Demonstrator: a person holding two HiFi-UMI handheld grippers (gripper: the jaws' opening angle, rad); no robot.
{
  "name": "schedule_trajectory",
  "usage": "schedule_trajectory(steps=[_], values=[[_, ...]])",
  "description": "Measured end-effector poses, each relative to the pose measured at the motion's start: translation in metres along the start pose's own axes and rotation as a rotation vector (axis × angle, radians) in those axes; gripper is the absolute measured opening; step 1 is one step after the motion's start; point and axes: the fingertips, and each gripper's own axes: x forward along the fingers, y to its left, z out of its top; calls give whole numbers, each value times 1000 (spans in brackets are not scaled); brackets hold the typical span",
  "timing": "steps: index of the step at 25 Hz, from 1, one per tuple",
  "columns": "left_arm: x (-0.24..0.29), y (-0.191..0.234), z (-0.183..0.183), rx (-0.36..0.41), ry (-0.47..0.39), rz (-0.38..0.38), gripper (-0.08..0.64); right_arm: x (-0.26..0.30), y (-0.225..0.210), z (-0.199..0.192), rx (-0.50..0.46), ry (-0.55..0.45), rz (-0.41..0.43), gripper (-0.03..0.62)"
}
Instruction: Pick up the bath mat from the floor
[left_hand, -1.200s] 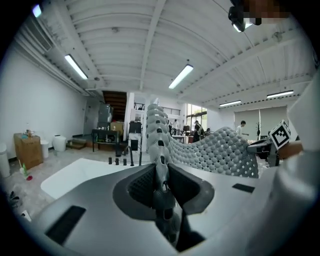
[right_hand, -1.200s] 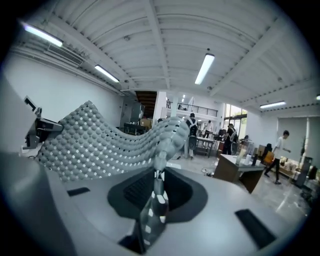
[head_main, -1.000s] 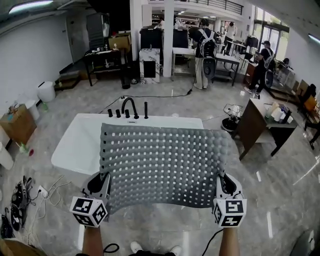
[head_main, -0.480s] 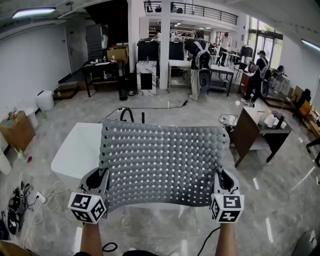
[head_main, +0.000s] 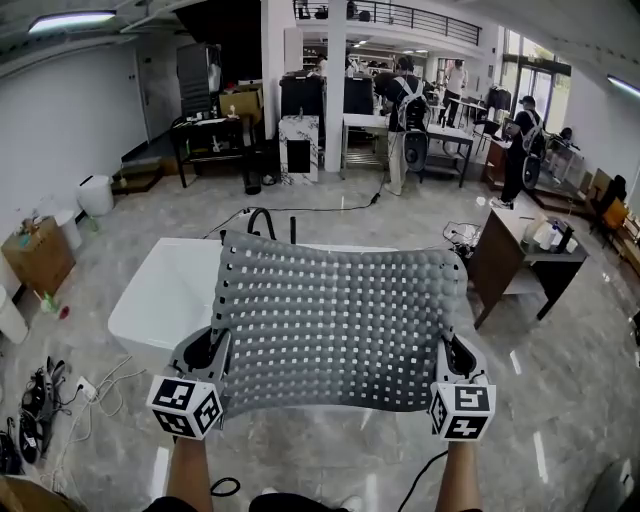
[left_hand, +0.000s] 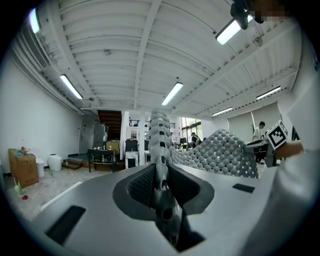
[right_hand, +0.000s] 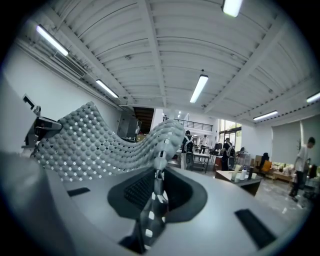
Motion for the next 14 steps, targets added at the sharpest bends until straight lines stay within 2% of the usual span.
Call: schedule_trajectory(steps=[14], values=[[-10,6,2,16,-7,9,74,-5,5,3,0,-1,-1,69]])
